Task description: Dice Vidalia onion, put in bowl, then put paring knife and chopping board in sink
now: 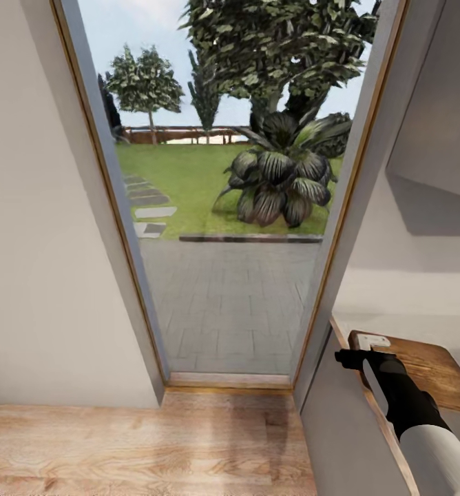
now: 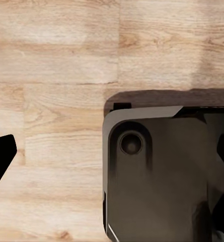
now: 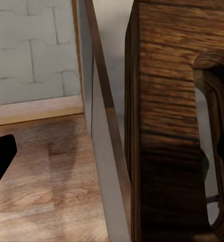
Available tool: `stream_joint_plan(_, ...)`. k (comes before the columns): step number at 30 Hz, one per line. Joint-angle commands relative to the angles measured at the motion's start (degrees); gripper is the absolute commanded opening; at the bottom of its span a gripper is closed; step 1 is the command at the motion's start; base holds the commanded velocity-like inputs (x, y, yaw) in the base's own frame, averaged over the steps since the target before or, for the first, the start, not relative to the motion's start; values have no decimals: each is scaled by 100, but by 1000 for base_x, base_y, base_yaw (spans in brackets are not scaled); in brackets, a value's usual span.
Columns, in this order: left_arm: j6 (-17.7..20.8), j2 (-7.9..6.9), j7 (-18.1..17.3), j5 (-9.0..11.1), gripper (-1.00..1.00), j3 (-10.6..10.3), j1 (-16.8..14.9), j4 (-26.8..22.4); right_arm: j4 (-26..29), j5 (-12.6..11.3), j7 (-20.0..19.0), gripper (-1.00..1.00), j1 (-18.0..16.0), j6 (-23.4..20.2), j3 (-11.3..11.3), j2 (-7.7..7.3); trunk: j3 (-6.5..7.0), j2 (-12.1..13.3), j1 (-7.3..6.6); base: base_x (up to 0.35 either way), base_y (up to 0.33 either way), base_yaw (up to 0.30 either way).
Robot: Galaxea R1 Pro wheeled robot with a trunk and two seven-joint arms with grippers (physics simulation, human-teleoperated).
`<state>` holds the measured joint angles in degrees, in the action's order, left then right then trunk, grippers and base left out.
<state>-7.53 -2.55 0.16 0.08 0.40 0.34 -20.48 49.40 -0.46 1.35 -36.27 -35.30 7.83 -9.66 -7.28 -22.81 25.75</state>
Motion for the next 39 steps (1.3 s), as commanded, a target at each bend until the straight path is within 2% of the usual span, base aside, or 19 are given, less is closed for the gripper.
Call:
stream_joint_plan(1, -8, 0, 2, 1, 100, 4, 1, -9, 8, -7, 14, 100, -3, -30, -1, -1, -17, -11, 3, 0, -15, 0)
stream_joint_plan(27, -9, 0, 2, 1, 100, 4, 1, -5, -1, 11, 20, 100, -3, -21, -1, -10, -55, -11, 3, 0, -1, 0)
stream_joint_plan(28, -8, 0, 2, 1, 100, 4, 1, -3, -1, 11, 20, -100, -3, -21, -1, -10, -55, -11, 3, 0, 0, 0)
stream_joint_plan(39, -5, 0, 2, 1, 100, 4, 1, 17, -1, 6, 22, -100, -3, -21, -1, -10, -55, -11, 3, 0, 0, 0)
